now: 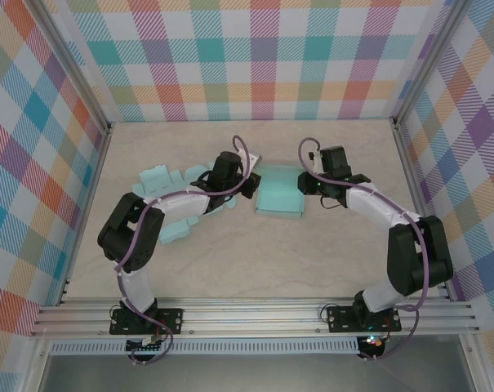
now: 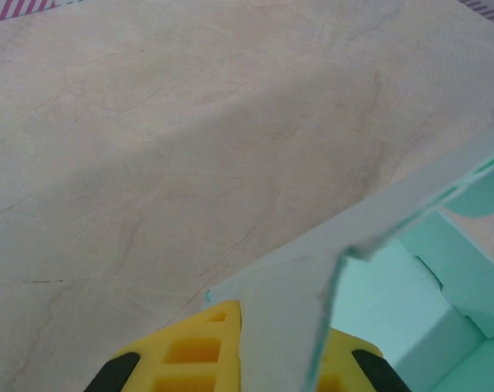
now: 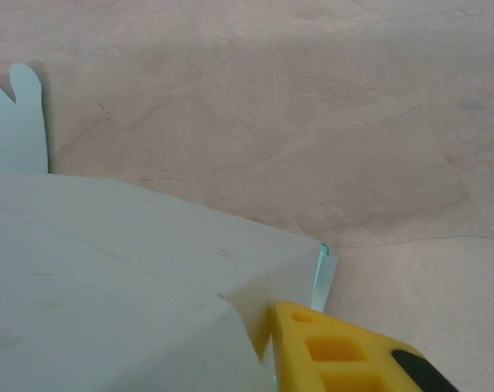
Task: Fold the paper box
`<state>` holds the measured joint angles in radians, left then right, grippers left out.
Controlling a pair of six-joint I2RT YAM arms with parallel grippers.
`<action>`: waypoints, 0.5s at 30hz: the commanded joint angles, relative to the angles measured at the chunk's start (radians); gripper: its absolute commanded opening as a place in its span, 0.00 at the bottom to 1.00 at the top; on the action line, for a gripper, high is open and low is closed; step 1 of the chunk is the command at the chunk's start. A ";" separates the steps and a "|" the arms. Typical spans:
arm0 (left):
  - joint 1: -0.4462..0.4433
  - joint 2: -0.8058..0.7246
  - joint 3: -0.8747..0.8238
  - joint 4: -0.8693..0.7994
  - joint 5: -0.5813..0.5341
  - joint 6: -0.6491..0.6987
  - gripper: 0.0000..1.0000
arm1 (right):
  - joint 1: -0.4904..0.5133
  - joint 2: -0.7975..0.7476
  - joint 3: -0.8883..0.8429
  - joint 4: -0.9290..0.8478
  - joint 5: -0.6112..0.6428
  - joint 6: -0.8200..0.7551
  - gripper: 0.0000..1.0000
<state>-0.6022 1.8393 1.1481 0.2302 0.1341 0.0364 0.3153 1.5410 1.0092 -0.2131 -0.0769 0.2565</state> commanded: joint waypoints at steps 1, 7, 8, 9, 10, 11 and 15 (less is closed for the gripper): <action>-0.027 0.011 0.034 0.000 0.005 -0.123 0.07 | 0.025 0.017 0.028 0.041 0.003 0.030 0.20; -0.073 0.032 0.051 0.011 -0.047 -0.261 0.06 | 0.060 0.032 0.016 0.082 0.030 0.050 0.14; -0.081 0.038 0.058 0.010 -0.054 -0.271 0.06 | 0.064 0.037 0.016 0.089 0.035 0.052 0.13; -0.090 0.045 0.068 0.008 -0.067 -0.285 0.06 | 0.069 0.043 0.017 0.096 0.040 0.053 0.12; -0.097 0.052 0.076 0.008 -0.082 -0.294 0.06 | 0.075 0.050 0.020 0.104 0.044 0.056 0.12; -0.101 0.060 0.083 0.012 -0.091 -0.304 0.06 | 0.078 0.055 0.022 0.111 0.050 0.056 0.11; -0.103 0.085 0.111 0.043 -0.126 -0.334 0.05 | 0.087 0.071 0.032 0.154 0.090 0.059 0.08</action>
<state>-0.6552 1.8988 1.2167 0.2310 -0.0479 -0.2279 0.3622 1.5867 1.0119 -0.1383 0.0738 0.3000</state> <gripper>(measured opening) 0.062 0.085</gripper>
